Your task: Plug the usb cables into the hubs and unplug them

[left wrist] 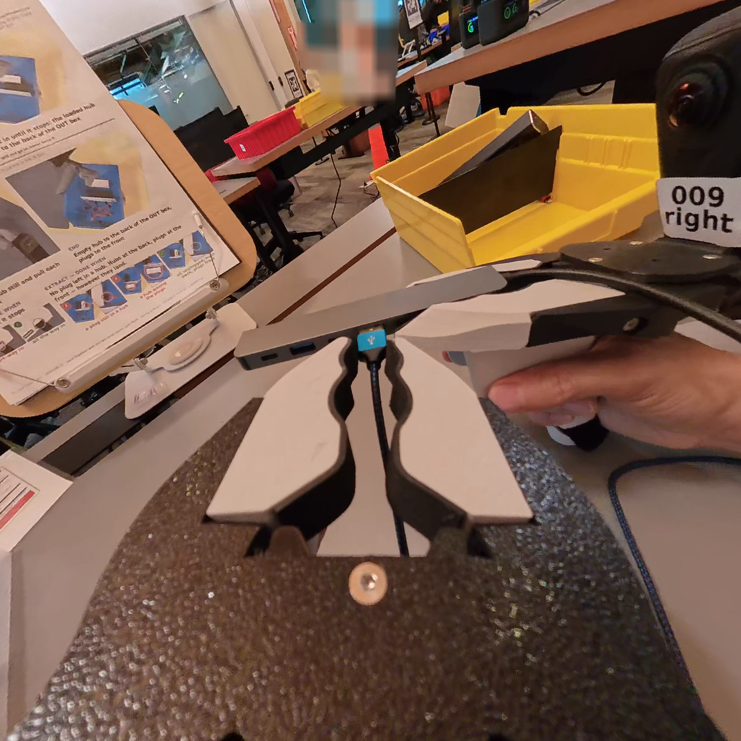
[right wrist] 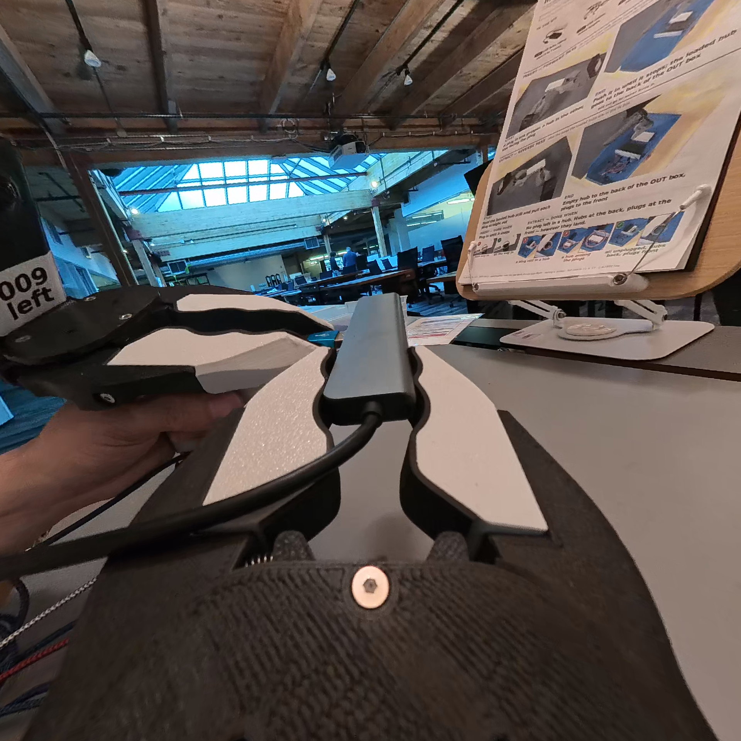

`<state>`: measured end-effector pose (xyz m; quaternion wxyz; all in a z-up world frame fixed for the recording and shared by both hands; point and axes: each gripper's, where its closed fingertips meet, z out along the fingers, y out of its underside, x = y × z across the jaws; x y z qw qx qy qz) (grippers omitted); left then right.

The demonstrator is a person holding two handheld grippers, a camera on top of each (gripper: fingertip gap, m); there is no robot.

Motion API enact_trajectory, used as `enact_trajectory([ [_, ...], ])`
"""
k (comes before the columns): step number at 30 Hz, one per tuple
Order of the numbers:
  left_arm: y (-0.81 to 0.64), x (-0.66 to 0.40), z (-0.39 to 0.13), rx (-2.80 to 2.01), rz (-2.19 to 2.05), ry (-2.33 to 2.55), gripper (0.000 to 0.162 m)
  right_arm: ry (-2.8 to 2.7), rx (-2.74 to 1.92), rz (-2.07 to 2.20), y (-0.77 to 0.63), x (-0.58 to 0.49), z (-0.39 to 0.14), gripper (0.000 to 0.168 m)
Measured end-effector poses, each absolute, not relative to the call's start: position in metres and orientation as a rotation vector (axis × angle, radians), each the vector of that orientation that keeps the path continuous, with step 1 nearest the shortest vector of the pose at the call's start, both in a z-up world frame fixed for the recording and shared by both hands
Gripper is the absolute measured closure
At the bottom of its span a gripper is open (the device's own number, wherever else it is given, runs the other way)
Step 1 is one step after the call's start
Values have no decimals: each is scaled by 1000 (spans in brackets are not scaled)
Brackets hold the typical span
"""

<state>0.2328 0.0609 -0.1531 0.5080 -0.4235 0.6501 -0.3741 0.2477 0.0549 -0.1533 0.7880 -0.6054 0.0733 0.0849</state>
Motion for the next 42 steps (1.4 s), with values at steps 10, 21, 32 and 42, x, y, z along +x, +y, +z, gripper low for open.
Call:
enact_trajectory([
  [10,58,242,-153,-1126,-1073,1541,149,230,-1282,123,53,258,-153,134],
  [21,53,238,-148,-1062,-1114,1535,154,253,-1225,127,47,264,-149,134],
  [32,56,233,-149,-1033,-1060,1528,157,262,-1217,110,48,264,-149,135],
  [42,58,231,-152,-1043,-997,1532,157,247,-1234,131,51,260,-150,134],
])
